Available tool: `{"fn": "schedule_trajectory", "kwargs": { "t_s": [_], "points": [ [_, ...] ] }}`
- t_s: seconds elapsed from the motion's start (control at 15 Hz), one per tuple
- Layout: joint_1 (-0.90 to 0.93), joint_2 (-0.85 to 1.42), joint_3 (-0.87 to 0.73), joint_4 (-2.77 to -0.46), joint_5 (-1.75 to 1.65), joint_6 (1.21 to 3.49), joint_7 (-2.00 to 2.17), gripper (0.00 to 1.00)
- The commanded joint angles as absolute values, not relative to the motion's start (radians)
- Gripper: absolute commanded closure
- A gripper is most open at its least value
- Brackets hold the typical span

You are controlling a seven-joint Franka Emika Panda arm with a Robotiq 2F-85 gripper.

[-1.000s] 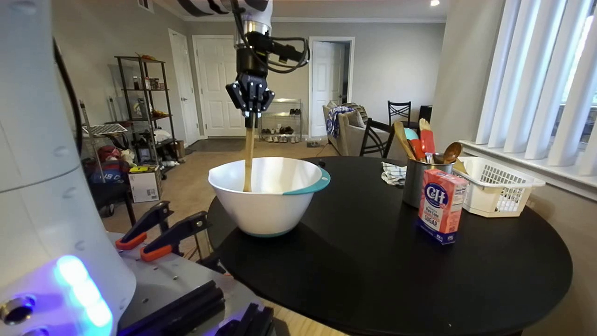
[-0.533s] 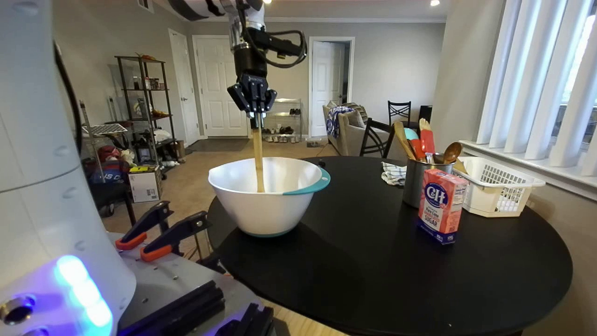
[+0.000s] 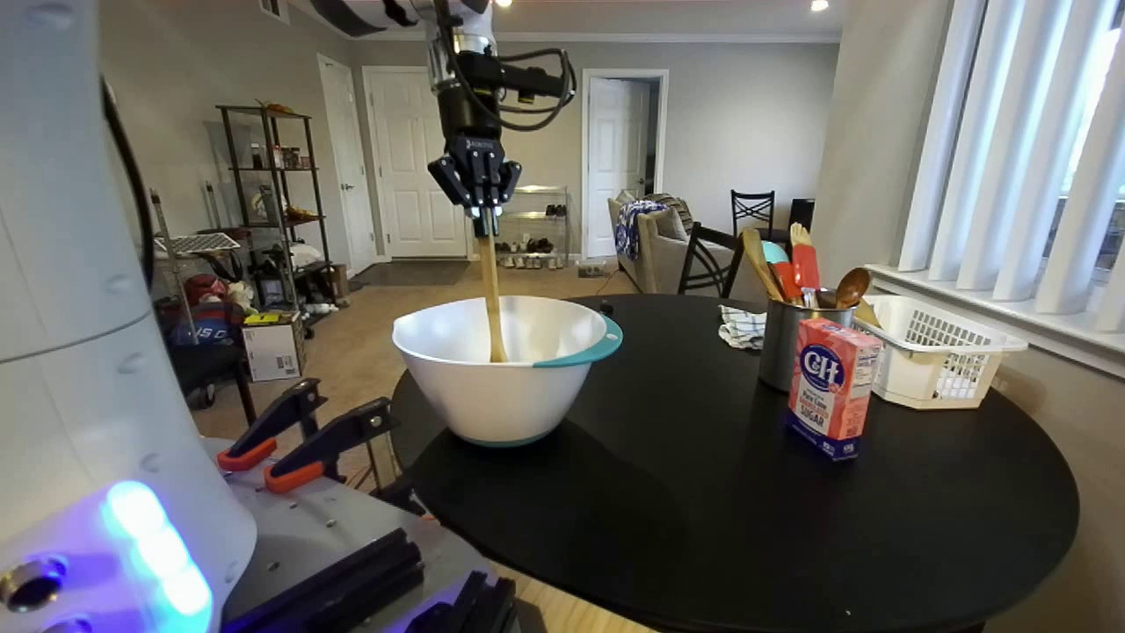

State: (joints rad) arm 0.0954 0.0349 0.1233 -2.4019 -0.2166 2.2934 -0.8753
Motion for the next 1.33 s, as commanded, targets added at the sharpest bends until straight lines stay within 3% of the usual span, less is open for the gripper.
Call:
{"fn": "schedule_trajectory", "kwargs": {
  "t_s": [0.0, 1.27],
  "points": [
    [0.102, -0.012, 0.121, -2.448, -0.254, 2.342, -0.821, 0.97],
    [0.113, -0.008, 0.129, -2.465, -0.015, 2.407, -1.004, 0.97]
  ]
}}
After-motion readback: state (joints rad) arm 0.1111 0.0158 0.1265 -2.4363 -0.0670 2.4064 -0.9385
